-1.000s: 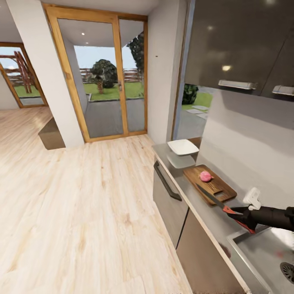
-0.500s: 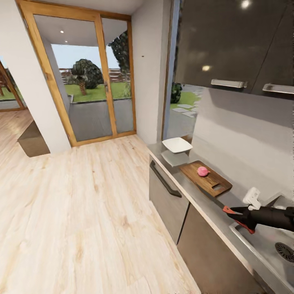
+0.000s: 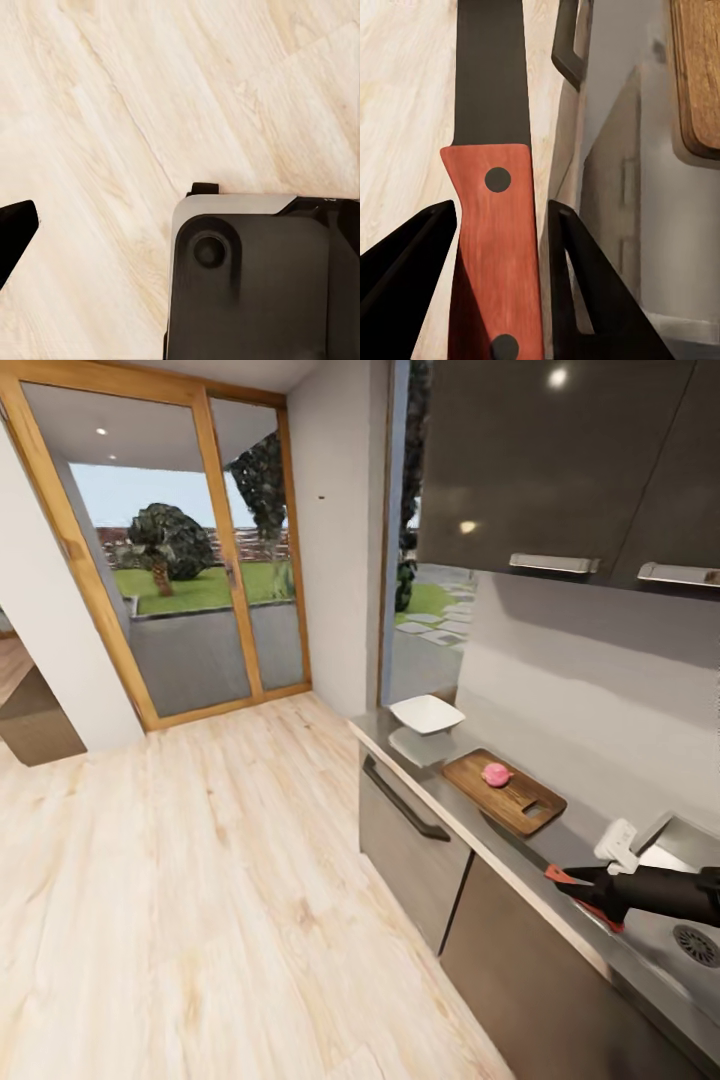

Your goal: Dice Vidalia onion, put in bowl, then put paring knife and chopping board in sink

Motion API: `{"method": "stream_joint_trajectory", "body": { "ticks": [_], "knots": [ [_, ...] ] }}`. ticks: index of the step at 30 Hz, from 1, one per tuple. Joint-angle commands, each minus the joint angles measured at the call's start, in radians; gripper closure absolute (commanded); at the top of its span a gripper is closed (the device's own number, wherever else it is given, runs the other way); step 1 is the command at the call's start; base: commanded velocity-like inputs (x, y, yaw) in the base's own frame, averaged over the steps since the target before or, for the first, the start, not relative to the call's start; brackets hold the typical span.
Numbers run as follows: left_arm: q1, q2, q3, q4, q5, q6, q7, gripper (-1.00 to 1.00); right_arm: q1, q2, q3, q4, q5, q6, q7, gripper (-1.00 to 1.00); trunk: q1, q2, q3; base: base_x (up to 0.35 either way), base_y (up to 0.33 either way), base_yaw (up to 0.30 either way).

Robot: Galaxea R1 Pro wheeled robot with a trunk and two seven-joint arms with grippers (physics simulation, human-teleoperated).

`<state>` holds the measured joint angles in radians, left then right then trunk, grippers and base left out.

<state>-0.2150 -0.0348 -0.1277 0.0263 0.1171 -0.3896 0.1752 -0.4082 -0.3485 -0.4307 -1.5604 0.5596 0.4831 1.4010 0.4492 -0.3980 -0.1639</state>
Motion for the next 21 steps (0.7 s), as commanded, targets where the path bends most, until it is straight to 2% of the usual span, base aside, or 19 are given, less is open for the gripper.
{"method": "stream_joint_trajectory", "body": {
  "ticks": [1, 10, 21],
  "knots": [
    [-0.001, 0.000, -0.009, 0.003, 0.010, -0.006, 0.001, -1.00, -0.002, 0.000, 0.000, -0.001, 0.005, 0.012, 0.009, 1.00, 0.001, -0.002, -0.002, 0.142, 0.290, -0.192],
    [-0.001, 0.000, -0.009, 0.003, 0.010, -0.006, 0.001, -1.00, -0.002, 0.000, 0.000, -0.001, 0.005, 0.012, 0.009, 1.00, 0.001, -0.002, -0.002, 0.154, 0.288, -0.191],
    [-0.001, 0.000, -0.009, 0.003, 0.010, -0.006, 0.001, -1.00, -0.002, 0.000, 0.000, -0.001, 0.005, 0.012, 0.009, 1.00, 0.001, -0.002, -0.002, 0.221, 0.246, -0.186]
  ]
}}
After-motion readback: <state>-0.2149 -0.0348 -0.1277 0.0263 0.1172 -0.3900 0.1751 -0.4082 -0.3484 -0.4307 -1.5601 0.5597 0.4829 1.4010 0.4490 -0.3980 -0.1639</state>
